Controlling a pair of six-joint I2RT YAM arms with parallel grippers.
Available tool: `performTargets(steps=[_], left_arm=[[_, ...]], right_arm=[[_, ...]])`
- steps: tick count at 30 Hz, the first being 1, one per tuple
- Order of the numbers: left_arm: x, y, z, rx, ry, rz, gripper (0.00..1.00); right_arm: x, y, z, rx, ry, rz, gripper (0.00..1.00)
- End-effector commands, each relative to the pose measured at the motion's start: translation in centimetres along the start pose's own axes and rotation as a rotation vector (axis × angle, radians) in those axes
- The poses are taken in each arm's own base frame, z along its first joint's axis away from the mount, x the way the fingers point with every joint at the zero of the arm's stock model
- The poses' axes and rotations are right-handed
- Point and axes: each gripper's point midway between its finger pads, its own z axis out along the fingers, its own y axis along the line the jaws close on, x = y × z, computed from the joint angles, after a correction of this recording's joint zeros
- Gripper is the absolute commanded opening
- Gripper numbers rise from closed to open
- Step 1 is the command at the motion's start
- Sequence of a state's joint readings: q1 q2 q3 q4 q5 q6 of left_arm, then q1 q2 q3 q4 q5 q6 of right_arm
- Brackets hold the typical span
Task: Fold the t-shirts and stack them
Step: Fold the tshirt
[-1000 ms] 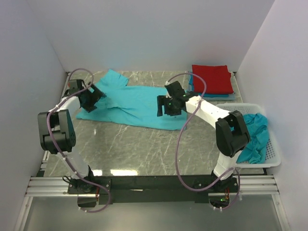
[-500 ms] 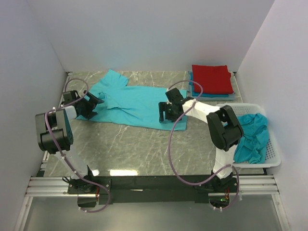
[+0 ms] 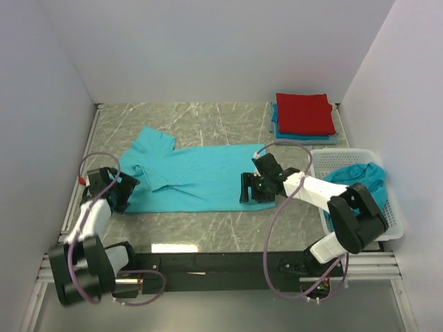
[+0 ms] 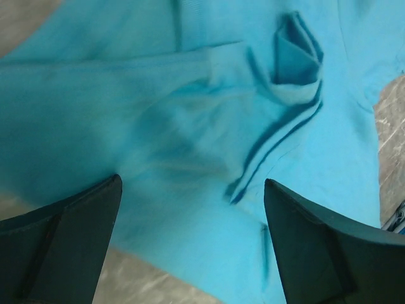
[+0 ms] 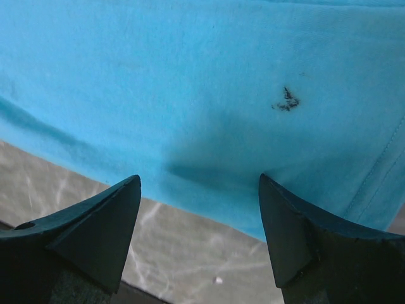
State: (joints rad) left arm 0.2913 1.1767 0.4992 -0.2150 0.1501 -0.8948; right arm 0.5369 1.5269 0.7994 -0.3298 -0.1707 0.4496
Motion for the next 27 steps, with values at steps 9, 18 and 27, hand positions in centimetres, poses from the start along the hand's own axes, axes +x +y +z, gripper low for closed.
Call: performTargets(steps=[9, 18, 27], left_arm=[[0.8, -4.2, -7.0, 0.231, -0.054, 0.069, 1.0], [5.5, -8.8, -3.6, 0.322, 0.101, 0.209, 0.99], [6.4, -8.2, 0.5, 0.229, 0.17, 0.234, 0.99]], right_arm=[[-1.1, 1.1, -4.6, -0.005, -0.094, -0.061, 0.82], [-3.2, 2.2, -5.5, -0.033, -0.177, -0.037, 0.82], [-3.1, 0.6, -6.3, 0.04, -0.199, -0.024, 0.83]])
